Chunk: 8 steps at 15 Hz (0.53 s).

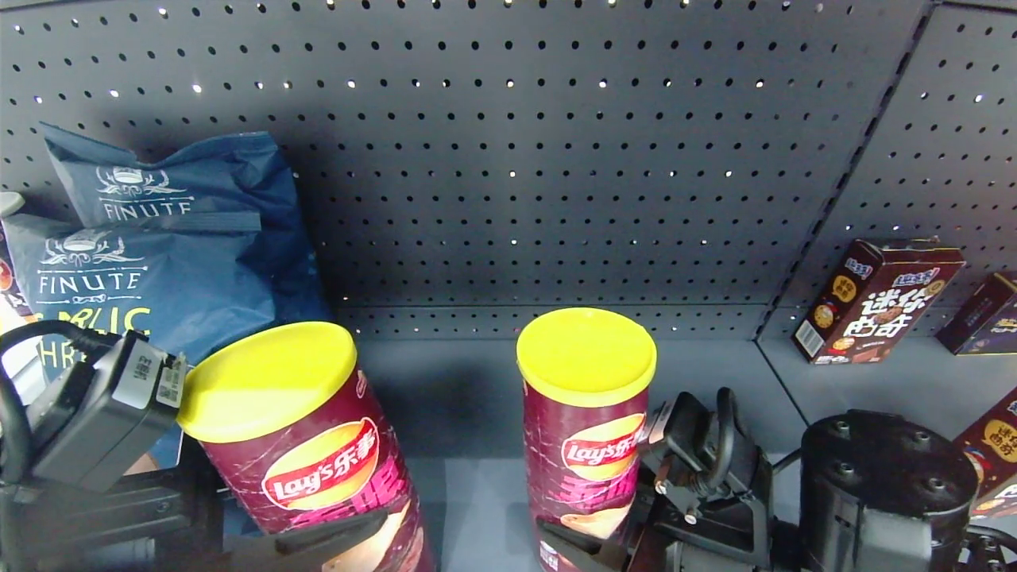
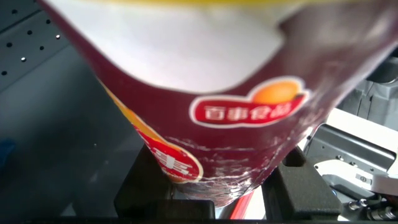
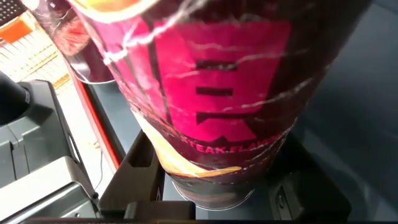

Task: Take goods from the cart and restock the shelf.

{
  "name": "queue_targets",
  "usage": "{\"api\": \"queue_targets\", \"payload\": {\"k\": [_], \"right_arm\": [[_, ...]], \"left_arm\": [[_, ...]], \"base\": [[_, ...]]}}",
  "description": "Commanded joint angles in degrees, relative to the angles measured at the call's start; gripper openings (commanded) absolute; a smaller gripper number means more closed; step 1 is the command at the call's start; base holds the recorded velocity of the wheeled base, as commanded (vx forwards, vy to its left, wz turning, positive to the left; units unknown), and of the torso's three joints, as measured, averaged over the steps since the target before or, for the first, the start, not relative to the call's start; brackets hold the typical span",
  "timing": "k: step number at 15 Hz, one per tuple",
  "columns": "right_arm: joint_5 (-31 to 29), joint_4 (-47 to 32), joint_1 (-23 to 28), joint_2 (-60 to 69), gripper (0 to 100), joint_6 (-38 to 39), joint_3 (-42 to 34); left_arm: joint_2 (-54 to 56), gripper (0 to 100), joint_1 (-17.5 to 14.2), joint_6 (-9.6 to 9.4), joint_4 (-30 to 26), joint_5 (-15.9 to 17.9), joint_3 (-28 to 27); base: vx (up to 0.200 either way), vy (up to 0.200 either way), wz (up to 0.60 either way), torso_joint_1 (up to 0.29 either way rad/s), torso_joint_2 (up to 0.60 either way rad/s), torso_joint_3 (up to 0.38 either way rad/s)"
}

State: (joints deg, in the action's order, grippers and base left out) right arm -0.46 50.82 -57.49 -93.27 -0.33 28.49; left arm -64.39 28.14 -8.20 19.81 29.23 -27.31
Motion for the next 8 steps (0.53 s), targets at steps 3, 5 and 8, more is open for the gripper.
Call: {"api": "queue_targets", "payload": {"k": [3, 5, 8], "right_arm": [[0.02, -0.02, -1.57, -0.51, 0, -0.02, -0.01], [-0.06, -0.02, -1.92, -0.51, 0, -0.02, -0.01], [-0.15, 0.15, -1.92, -0.42, 0, -0.02, -0.19]], "left_arm": [[-0.03, 0, 0.08, 0.03, -0.03, 0.03, 0.06], [-0.03, 0, 0.08, 0.03, -0.03, 0.03, 0.06], [-0.12, 0, 0.08, 0.03, -0.03, 0.03, 0.06]], "base": [[0.0, 0.0, 0.0, 0.0, 0.0, 0.0], [0.0, 0.0, 0.0, 0.0, 0.0, 0.0], [0.0, 0.0, 0.0, 0.0, 0.0, 0.0]]}}
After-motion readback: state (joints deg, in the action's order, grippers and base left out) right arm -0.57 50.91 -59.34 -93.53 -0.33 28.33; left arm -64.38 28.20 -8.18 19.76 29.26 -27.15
